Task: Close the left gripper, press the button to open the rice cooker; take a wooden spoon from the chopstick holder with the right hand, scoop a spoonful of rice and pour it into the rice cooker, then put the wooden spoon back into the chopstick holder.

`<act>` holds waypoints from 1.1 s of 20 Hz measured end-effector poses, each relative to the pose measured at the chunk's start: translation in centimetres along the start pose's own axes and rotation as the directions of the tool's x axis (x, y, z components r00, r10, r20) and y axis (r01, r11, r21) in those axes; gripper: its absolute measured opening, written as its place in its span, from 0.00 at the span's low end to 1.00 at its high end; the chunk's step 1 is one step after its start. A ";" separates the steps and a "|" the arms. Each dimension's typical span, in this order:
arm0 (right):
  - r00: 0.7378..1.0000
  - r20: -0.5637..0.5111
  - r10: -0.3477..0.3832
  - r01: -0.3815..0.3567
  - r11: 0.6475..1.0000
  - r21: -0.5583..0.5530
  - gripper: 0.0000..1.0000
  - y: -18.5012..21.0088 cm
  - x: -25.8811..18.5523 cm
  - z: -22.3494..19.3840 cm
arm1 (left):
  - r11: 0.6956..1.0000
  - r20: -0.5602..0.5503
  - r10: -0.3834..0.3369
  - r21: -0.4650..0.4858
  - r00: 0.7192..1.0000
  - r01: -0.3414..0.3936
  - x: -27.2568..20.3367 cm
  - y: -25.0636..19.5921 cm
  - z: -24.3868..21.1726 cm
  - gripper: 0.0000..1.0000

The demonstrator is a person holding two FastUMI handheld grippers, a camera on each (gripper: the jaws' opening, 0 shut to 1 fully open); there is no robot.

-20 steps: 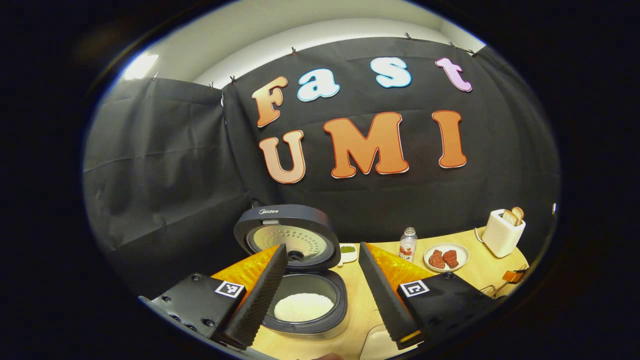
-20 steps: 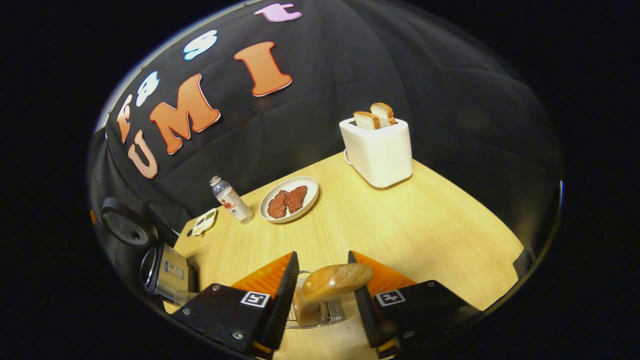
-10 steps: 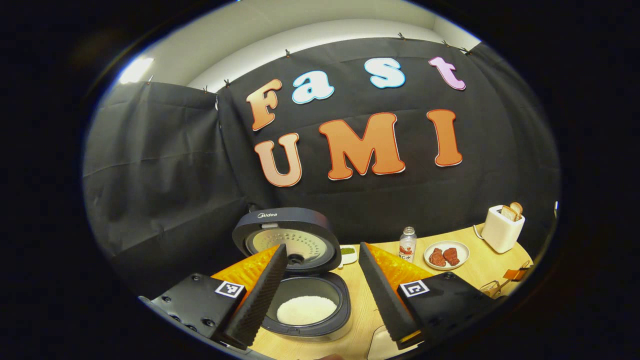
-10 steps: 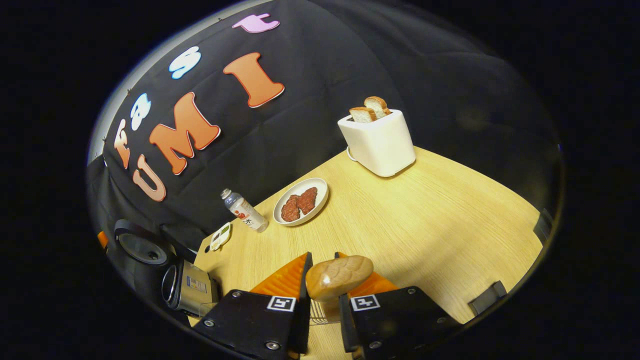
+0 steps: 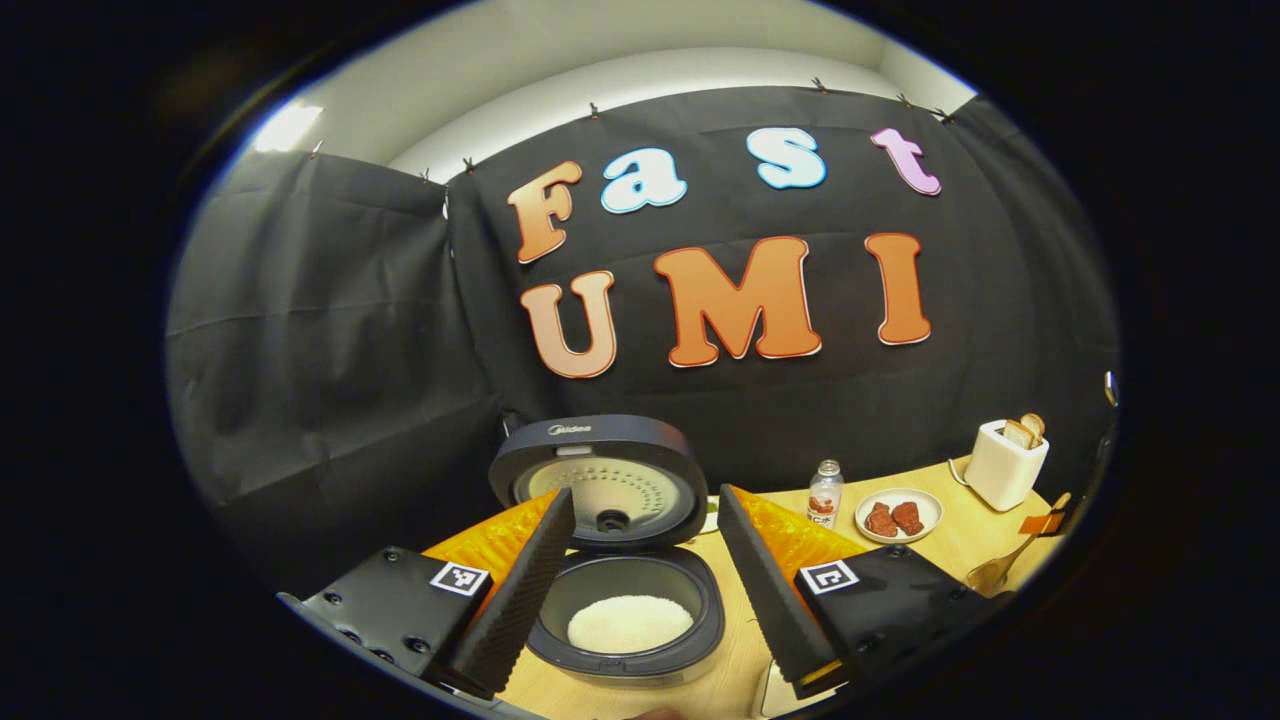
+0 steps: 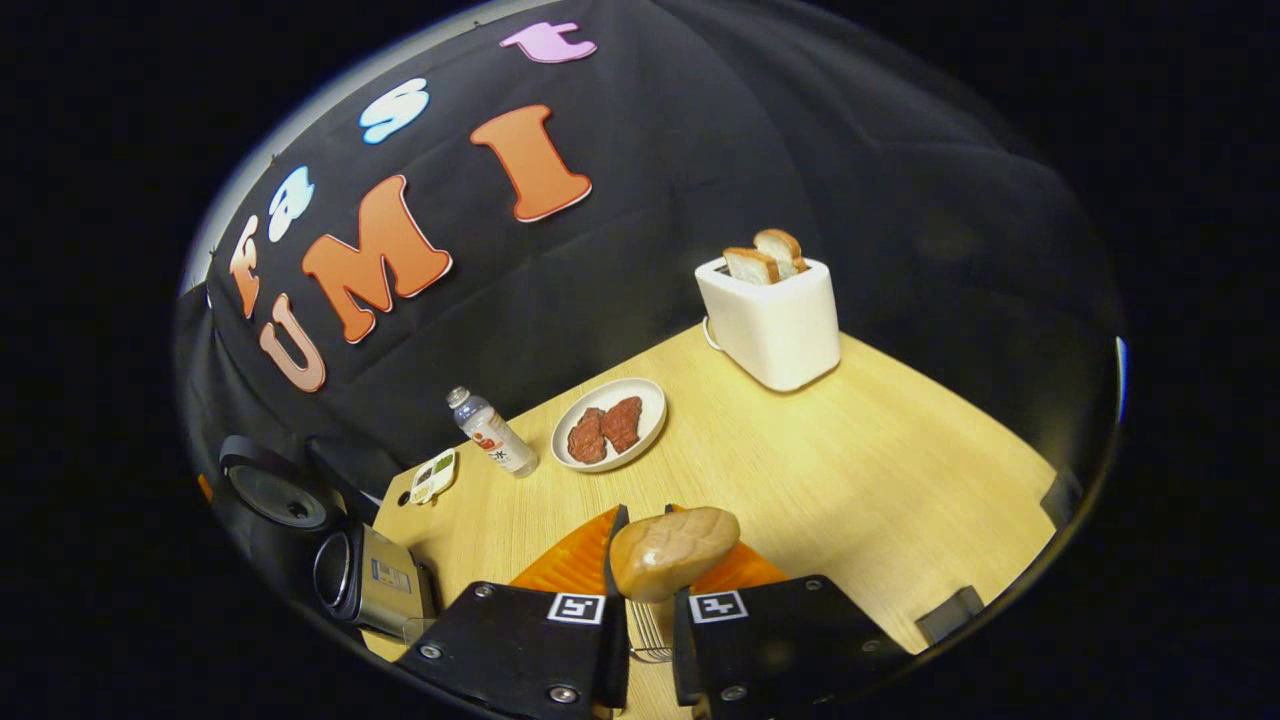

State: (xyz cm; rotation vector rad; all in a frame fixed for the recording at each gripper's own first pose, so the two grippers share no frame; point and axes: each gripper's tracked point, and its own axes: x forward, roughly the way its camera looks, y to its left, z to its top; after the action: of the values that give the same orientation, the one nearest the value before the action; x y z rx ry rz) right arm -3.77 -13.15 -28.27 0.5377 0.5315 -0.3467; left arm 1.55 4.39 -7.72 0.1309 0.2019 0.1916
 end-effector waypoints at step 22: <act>0.965 -0.141 0.221 -0.251 0.934 -0.255 0.17 16.2 -5.5 -7.8 | 0.988 -0.103 0.130 -0.071 0.986 -0.138 -0.6 11.4 -4.7 0.99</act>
State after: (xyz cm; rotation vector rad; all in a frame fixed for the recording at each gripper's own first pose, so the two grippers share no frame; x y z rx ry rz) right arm -4.03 5.30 -24.57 0.3508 0.6026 -0.0115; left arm -2.00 15.88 -10.53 0.0573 0.2830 0.3401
